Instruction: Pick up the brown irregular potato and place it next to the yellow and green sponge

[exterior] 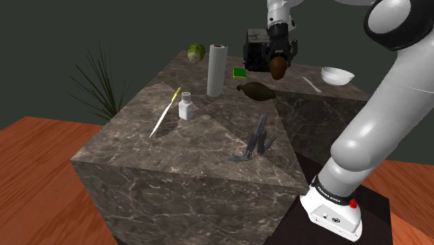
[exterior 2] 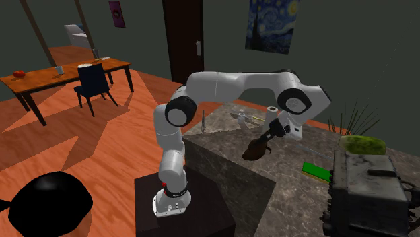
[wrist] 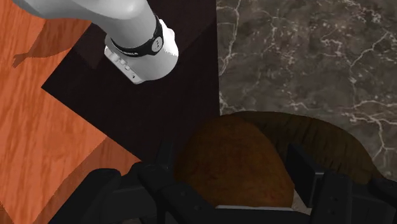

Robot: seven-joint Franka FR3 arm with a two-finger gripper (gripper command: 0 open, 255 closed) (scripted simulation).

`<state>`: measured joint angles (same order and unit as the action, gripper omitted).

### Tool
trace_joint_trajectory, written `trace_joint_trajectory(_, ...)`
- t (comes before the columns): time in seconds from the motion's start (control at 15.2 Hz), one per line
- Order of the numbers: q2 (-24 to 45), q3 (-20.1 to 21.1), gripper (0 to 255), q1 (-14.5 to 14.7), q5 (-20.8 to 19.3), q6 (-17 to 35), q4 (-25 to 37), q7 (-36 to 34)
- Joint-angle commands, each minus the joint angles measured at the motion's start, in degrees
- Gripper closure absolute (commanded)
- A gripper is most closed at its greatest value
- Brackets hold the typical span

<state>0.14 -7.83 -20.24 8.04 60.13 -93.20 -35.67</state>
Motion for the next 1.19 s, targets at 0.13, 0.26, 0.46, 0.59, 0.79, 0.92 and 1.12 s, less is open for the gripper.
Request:
trace_joint_trajectory(0.13, 7.6, -1.9, 255, -2.2, -1.3, -1.6, 8.6, 4.6)
trace_joint_trajectory(0.26, 11.9, -2.7, 255, -3.5, -1.6, -2.9, 14.0, 6.7)
trace_joint_trajectory(0.46, 19.3, -3.7, 255, -5.8, -1.7, -5.5, 23.7, 9.8)
trace_joint_trajectory(0.59, 25.1, -4.1, 255, -7.6, -1.5, -8.1, 31.9, 11.7)
trace_joint_trajectory(0.79, 28.5, -4.2, 255, -8.8, -1.4, -8.1, 35.2, 12.8)
trace_joint_trajectory(0.92, 27.6, -4.2, 255, -8.5, -1.6, -6.0, 32.3, 12.9)
trace_joint_trajectory(1.12, 26.6, -4.2, 255, -8.1, -1.8, -3.1, 28.3, 13.0)
